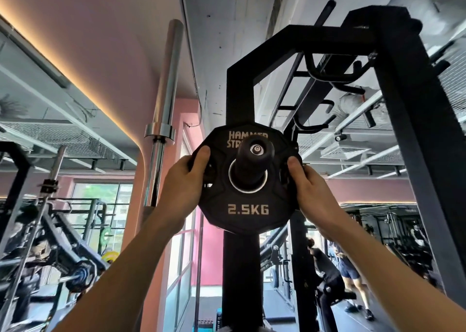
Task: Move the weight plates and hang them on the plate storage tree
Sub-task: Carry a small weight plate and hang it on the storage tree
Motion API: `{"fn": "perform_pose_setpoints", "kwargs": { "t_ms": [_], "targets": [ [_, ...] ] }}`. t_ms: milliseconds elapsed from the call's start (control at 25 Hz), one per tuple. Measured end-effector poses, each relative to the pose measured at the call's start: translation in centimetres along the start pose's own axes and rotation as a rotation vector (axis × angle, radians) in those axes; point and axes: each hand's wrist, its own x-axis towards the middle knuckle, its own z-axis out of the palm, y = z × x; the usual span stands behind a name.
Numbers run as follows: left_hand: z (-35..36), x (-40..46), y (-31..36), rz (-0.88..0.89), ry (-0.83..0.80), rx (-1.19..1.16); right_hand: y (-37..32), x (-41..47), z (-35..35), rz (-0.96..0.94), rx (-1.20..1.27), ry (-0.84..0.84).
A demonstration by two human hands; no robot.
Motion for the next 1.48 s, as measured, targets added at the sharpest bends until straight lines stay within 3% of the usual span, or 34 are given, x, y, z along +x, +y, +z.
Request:
{"fn": "perform_pose_setpoints", "kwargs": {
  "t_ms": [400, 760, 1080, 1480],
  "targets": [
    [0.8, 0.4, -2.2, 0.037, 0.048, 0.017, 1.4, -0.3, 0.6, -0.004, -0.007, 0.085],
    [-0.9, -4.3, -2.5, -0.09, -0.041, 0.065, 2.1, -5.6, -0.4, 0.101, 0.09, -0.035],
    [-3.1, -17.5, -2.7, -0.212, -0.104, 0.144, 2.3, -16.1, -3.7, 0.175, 0.093, -0.096],
    [-5.3, -36.9, -0.6, -0.483, -0.106, 0.139, 3.5, -35.3, -10.0, 0.427, 0.067, -0.149]
  ]
}}
